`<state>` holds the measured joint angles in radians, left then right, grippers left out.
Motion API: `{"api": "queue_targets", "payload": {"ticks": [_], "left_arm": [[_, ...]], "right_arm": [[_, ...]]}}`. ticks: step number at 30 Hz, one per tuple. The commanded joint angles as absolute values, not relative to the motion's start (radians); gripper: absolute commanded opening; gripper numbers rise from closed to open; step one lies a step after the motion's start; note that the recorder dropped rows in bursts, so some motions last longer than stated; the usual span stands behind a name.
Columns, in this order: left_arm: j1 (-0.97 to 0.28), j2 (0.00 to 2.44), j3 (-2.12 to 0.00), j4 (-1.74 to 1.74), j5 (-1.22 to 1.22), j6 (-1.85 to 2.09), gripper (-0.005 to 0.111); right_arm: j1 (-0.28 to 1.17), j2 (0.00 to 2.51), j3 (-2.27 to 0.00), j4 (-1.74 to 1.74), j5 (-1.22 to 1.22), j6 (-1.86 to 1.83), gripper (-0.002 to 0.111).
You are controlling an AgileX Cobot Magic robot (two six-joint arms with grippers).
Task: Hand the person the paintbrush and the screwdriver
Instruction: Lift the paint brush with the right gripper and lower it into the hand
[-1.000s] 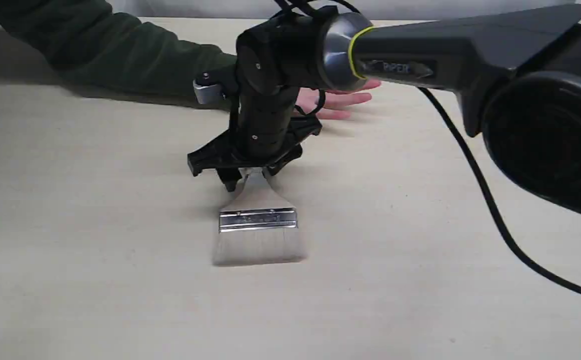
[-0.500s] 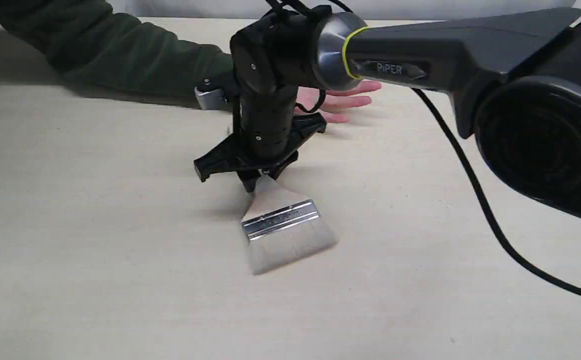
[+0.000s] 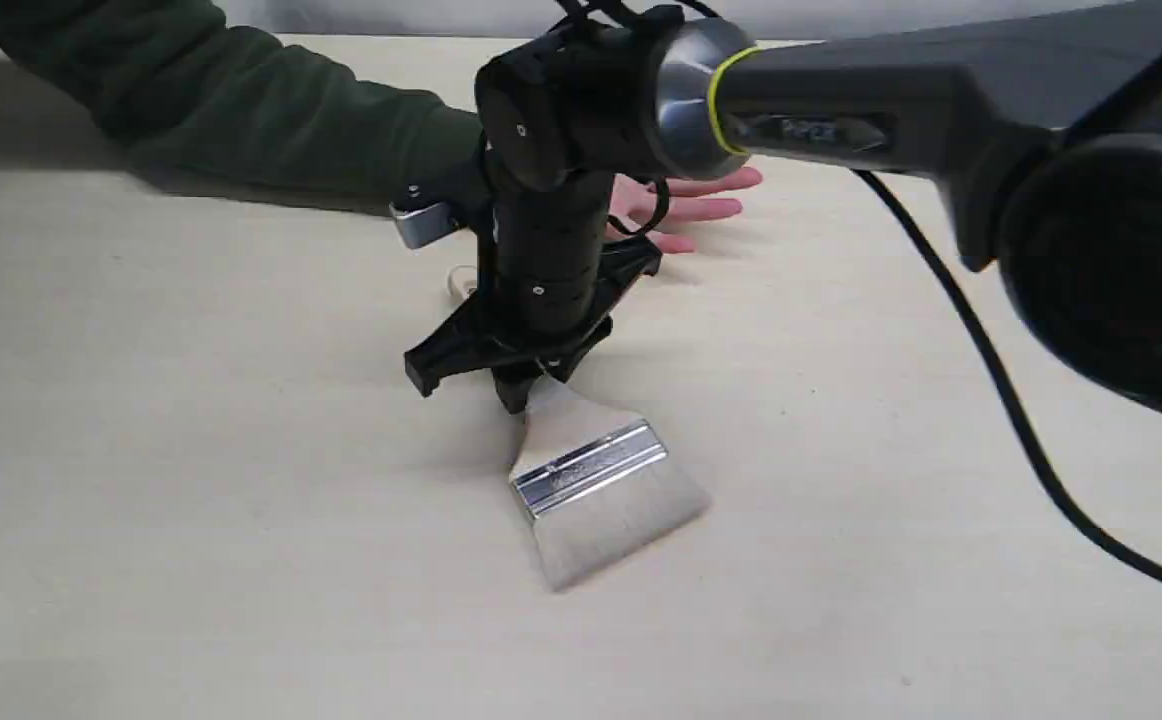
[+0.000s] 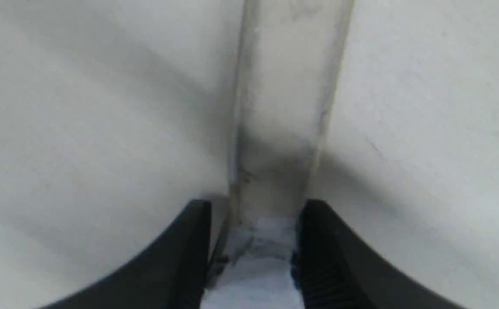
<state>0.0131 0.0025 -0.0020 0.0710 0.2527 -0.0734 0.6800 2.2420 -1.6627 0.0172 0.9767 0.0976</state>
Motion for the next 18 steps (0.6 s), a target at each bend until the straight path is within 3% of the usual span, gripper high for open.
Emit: {"api": "queue_targets", "payload": {"ticks": [1, 10, 18], "left_arm": [[0.011, 0.0, 0.0, 0.068, 0.252, -0.075, 0.0], [0.011, 0.0, 0.0, 0.068, 0.252, -0.075, 0.0], [0.011, 0.0, 0.0, 0.068, 0.252, -0.075, 0.0]], "right_arm": [[0.677, 2.132, -1.598, 0.015, 0.923, 0.082, 0.004], [0.675, 1.915, -1.513, -0.029, 0.783, 0.073, 0.004], [0.65, 1.927, -1.612, -0.369, 0.766, 0.307, 0.004]]}}
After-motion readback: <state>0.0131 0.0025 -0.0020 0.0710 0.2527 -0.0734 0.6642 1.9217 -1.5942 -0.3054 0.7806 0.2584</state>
